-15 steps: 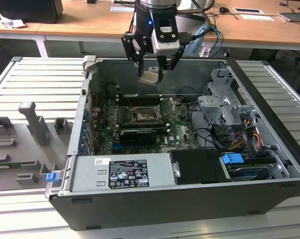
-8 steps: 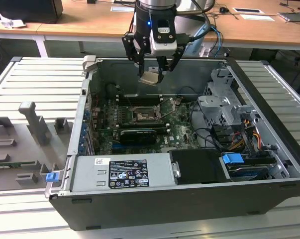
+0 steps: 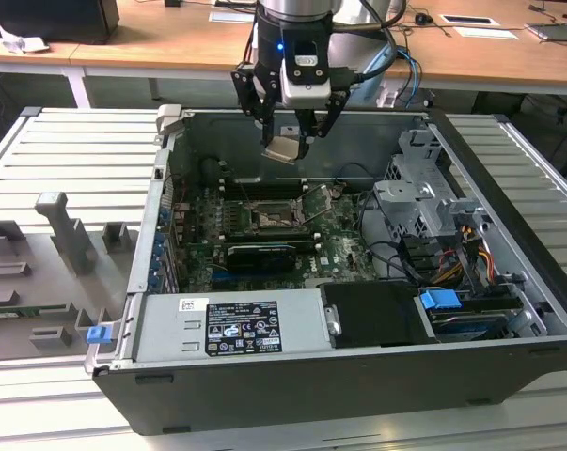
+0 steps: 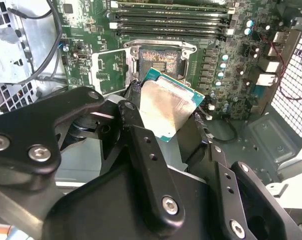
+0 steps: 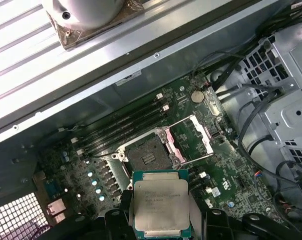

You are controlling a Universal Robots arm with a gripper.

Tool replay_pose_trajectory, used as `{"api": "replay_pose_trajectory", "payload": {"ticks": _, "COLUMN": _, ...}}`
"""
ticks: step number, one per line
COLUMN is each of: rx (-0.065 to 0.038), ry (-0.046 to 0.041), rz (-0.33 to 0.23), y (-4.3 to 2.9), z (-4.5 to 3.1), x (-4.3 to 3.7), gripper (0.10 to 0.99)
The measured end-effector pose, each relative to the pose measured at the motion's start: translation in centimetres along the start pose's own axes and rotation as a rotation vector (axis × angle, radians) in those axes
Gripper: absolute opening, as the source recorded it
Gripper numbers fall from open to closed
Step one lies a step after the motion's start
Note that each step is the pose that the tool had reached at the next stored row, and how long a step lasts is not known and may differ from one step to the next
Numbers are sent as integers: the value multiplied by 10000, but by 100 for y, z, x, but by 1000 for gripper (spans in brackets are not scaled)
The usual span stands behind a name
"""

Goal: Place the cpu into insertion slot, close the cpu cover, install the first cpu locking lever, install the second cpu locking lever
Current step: 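Place the cpu into insertion slot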

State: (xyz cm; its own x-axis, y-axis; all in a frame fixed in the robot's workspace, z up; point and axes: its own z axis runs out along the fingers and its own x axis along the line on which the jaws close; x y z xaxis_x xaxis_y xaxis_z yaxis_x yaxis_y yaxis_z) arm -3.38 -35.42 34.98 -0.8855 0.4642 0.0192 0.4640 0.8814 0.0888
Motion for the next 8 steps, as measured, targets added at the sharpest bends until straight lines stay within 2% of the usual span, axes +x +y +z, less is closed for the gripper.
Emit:
{"api": "replay_pose_trajectory", "payload": {"ticks": 3, "rx": 27, "ry": -24, "rz": 107, "y": -1, "z": 14, "x": 0, "gripper": 533}}
{"api": "replay_pose_trajectory", "payload": {"ticks": 8, "rx": 6, "ry": -120, "rz": 1201, "y": -2, "z": 30, "x": -1, "gripper": 533}}
